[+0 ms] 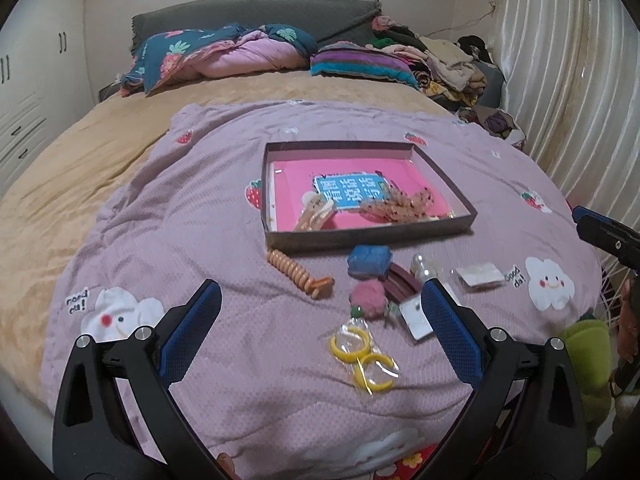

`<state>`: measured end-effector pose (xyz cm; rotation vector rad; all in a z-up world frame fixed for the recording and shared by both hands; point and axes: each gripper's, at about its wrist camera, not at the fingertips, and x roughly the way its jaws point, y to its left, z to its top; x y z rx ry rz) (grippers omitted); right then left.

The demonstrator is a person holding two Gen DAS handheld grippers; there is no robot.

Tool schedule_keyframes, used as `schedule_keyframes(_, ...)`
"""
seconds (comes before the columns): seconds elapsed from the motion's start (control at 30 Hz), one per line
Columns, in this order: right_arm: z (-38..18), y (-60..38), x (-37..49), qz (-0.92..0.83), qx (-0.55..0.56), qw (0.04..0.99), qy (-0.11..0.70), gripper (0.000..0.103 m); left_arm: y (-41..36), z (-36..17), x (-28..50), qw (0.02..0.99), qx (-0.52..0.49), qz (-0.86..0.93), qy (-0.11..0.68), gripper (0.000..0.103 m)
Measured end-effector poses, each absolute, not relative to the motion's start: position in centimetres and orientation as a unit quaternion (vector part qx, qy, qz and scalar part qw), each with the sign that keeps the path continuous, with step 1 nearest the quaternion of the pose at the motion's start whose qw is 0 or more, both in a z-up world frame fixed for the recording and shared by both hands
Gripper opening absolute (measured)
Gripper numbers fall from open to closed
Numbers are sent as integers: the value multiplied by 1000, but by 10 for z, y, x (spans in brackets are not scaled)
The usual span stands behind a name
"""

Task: Organize jewelry
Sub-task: 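Withdraw both open tools from the tray back over the jewelry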

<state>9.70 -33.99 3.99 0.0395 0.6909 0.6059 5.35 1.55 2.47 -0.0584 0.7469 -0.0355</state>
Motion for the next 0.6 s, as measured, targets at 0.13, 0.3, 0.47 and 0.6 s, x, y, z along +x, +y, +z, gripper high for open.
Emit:
schedule_keyframes(0.13,28,-336,93,294,11,890,349,91,15,16,48,927,-26,-21,374,94)
schedule_keyframes(0.3,19,-331,90,297,4,884,361,91,13,2,42,920,-26,-29,391,94)
schedule_keyframes(0.47,14,-326,91,302,-2,879,369,91,8,-15,38,911,-26,-40,411,94)
schedule_keyframes(0.6,7,-322,94,305,-1,873,381,91,2,-30,38,901,-25,-56,430,94)
